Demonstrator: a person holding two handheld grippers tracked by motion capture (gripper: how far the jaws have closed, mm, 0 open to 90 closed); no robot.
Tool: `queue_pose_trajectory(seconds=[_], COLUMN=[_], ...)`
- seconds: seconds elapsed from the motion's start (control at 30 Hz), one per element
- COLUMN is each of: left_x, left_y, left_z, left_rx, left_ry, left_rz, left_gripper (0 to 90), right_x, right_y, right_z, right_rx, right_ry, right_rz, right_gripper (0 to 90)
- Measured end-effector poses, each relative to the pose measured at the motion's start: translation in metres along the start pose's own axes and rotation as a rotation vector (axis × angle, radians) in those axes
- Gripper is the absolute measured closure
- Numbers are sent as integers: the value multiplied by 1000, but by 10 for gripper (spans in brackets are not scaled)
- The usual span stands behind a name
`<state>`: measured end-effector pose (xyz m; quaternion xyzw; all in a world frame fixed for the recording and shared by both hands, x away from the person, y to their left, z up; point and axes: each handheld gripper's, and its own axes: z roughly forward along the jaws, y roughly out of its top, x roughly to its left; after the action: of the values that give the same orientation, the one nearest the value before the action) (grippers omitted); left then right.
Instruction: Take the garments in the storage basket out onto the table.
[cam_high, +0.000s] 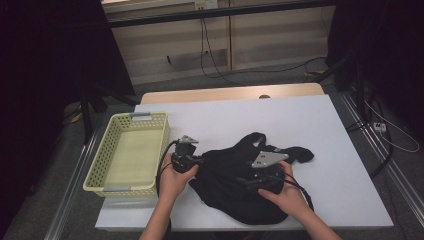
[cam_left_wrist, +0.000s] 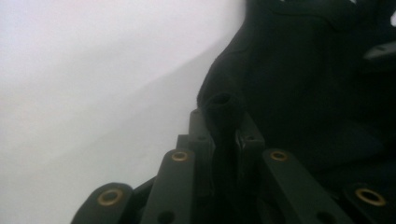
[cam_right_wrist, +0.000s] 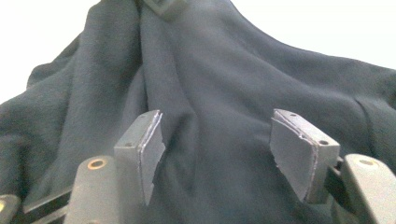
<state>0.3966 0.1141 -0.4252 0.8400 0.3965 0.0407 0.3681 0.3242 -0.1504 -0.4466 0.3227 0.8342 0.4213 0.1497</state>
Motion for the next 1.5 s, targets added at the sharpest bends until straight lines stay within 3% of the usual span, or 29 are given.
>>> queue_pose_trajectory(seconds=[0.13,0.2,0.27,0.37,0.43,0.53,0.63,0.73,0.77,0.83,0.87,0.93,1.0,1.03,1.13,1.23,1.27,1.3,1.4,1.5], left_x=[0,2,4,3,2,4,6,7,7,6,6,5,6,7,10,12,12,11,10,9], left_y=[-3,-3,-2,1,3,6,7,8,8,9,9,10,10,10,9,8,8,8,9,10], left_z=[3,3,3,3,2,-2,-4,-6,-7,-9,-10,-12,-15,-16,-17,-18,-18,-18,-19,-19], left_rx=[0,-11,-19,-50,-69,-84,-95,-96,-103,-103,-108,-114,-111,-112,-118,-111,-120,-127,-128,-124], left_ry=[2,7,3,13,24,24,26,24,31,31,35,35,40,48,54,58,63,62,65,66], left_rz=[0,-6,-6,-14,-15,-21,-25,-30,-29,-23,-20,-18,-14,-14,-26,-31,-37,-48,-44,-27], left_gripper=[747,669,574,400,328,239,218,198,197,196,192,186,178,175,170,170,170,170,169,169], right_x=[-3,-5,-6,-5,-3,2,6,9,10,13,12,10,5,4,9,22,26,29,34,35], right_y=[4,3,3,2,2,2,0,-5,-7,-5,-2,9,18,22,30,35,35,36,33,29], right_z=[17,25,26,25,24,22,17,8,5,1,0,2,9,14,37,56,57,57,54,50], right_rx=[45,91,94,92,93,95,105,123,131,126,106,67,25,22,61,138,140,140,128,117], right_ry=[18,4,7,35,79,96,163,298,319,273,234,125,77,74,74,83,83,119,148,213], right_rz=[18,19,26,24,19,-6,-29,-20,-26,-25,-32,-26,25,41,23,-62,-105,-120,-159,-170], right_gripper=[350,348,364,491,658,749,807,829,828,769,670,543,496,506,493,514,587,735,807,857])
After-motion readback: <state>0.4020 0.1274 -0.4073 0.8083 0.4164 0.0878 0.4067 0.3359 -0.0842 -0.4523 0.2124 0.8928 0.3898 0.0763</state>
